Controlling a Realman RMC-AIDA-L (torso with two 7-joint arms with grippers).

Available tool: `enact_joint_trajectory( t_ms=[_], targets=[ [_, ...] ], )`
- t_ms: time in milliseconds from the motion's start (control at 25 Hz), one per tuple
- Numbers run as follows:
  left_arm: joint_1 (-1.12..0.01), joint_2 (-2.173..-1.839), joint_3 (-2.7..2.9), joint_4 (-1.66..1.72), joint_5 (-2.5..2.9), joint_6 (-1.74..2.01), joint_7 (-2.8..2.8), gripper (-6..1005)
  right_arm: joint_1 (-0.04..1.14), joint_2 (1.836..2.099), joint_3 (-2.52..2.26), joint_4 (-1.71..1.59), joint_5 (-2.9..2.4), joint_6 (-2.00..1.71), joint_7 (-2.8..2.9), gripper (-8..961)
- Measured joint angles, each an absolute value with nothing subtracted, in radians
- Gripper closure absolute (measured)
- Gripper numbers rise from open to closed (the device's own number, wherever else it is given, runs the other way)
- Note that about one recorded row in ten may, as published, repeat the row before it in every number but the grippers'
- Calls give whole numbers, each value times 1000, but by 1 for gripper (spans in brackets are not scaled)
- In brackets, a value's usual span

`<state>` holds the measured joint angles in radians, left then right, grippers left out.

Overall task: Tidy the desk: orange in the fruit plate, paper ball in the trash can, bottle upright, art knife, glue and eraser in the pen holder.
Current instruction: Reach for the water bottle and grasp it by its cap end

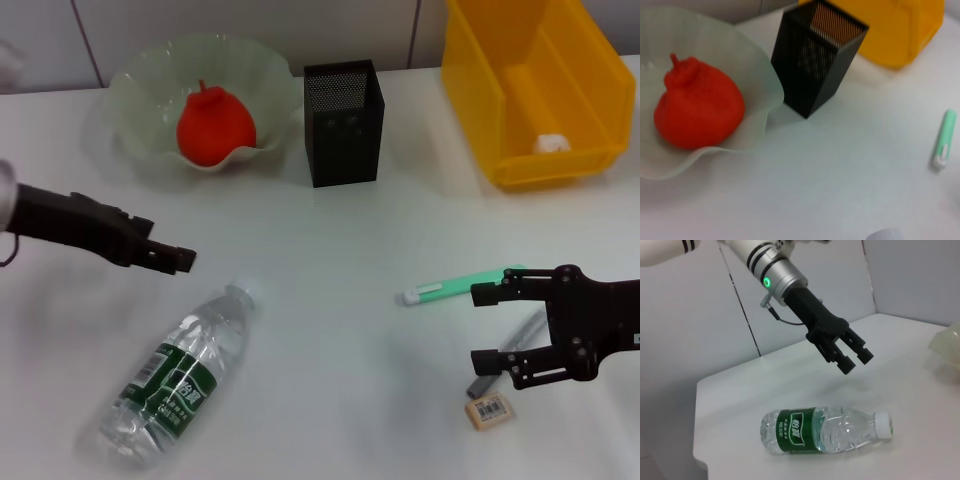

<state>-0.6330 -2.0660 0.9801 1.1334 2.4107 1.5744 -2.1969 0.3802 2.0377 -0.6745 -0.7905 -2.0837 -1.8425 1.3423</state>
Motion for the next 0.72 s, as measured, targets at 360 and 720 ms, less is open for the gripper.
enact_joint_trajectory(
  t_ms=[360,720],
  targets=[
    [-728,-2072,1196,1159,2492,1589,-2483,165,383,2037,-677,-788,-2089,-1842,1337,108],
    [-778,-2079,1290,1148,2505,1564,-2620,165,385,2037,-682,-789,-2089,-1854,1296,108]
  ],
)
